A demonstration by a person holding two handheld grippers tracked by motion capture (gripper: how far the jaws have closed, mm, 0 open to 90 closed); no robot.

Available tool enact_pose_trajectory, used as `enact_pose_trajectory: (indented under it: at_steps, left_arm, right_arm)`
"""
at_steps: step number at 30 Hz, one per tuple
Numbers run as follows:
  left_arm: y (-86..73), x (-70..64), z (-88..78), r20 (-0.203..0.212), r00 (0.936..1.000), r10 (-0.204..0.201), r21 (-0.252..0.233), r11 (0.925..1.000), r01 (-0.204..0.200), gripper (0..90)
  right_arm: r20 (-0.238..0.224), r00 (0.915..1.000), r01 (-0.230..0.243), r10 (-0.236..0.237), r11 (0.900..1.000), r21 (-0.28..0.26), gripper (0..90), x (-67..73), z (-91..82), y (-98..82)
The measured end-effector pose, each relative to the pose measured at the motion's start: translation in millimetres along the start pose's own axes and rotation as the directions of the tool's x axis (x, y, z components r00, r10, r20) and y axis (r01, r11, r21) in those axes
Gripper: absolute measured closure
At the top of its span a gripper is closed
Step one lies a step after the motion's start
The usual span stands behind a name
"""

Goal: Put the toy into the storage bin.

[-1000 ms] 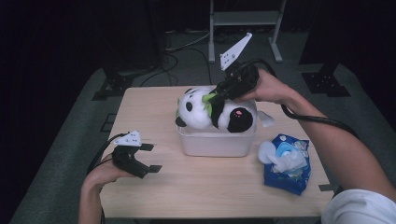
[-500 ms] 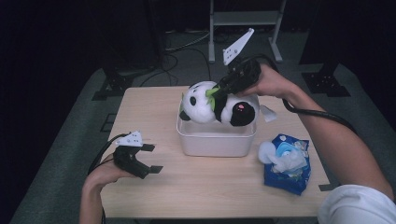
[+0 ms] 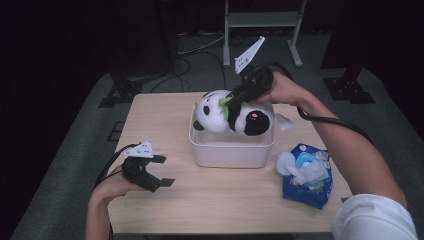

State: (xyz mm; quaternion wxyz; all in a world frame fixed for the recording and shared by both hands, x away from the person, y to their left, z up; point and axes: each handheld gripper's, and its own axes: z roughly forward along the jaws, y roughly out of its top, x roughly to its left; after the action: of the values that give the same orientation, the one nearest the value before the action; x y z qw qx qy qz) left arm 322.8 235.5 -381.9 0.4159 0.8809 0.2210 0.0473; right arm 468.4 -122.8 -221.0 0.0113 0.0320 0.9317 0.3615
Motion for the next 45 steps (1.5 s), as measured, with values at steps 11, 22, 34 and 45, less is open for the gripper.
enact_pose_trajectory:
  at_steps: [11,22,34,45]
  left_arm:
    - [0.4,-0.7,-0.2,0.001,0.9999,0.011,0.005,0.9999,-0.011,9.4]
    - [-0.6,-0.1,0.7,0.005,1.0000,0.006,0.011,0.9999,-0.006,9.4]
    - [-0.5,-0.6,0.5,0.006,1.0000,0.002,0.007,1.0000,-0.002,9.4]
    - [-0.2,-1.6,1.9,0.011,0.9999,0.007,0.012,0.9999,-0.007,9.4]
  right_arm:
    - [-0.025,0.9996,-0.012,0.012,1.000,0.026,73.2,-8.8,20.0,-11.8]
    - [-0.052,0.9984,-0.021,0.023,0.999,0.044,73.1,-16.7,43.1,-21.4]
    - [-0.081,0.9963,-0.024,0.030,0.997,0.076,72.9,-17.7,67.6,-32.9]
    - [-0.088,0.9951,-0.038,0.044,0.996,0.078,72.8,-17.6,80.1,-41.4]
